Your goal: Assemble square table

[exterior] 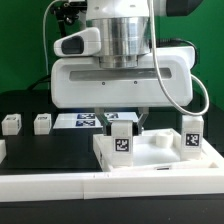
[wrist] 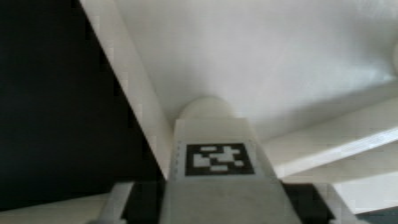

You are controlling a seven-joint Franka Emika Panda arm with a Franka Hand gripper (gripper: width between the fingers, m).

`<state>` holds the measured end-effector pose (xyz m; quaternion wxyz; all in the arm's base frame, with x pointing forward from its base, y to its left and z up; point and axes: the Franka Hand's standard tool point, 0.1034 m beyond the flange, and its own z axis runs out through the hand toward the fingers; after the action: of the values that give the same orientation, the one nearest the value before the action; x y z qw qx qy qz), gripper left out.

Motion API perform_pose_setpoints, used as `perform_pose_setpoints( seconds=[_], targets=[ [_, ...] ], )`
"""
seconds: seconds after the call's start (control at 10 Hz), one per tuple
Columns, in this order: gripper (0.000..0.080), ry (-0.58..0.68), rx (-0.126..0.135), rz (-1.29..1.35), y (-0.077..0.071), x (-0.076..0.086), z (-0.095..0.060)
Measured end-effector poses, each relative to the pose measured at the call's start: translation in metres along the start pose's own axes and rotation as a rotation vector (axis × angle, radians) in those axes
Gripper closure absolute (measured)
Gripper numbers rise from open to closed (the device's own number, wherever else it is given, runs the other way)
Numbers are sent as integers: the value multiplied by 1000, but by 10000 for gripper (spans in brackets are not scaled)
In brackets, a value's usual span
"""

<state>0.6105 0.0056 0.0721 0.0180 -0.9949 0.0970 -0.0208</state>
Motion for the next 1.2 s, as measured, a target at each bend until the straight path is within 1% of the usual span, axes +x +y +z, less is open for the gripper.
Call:
perform_pose_setpoints(
  seconds=[0.1,0.2,0.4,0.6,0.7,0.9,1.0,1.2],
  targets=[
    [510,0,1,6,0,0,0],
    [510,6,10,154,-1,0,0],
    [509,16,12,363,-2,0,1],
    [509,20,14,515,-2,1,1],
    [509,21,22,657,-3,1,1],
    [509,25,27,820,-4,1,1],
    [509,19,37,983,-6,1,1],
    [509,14,41,1169,-10,0,1]
  ],
)
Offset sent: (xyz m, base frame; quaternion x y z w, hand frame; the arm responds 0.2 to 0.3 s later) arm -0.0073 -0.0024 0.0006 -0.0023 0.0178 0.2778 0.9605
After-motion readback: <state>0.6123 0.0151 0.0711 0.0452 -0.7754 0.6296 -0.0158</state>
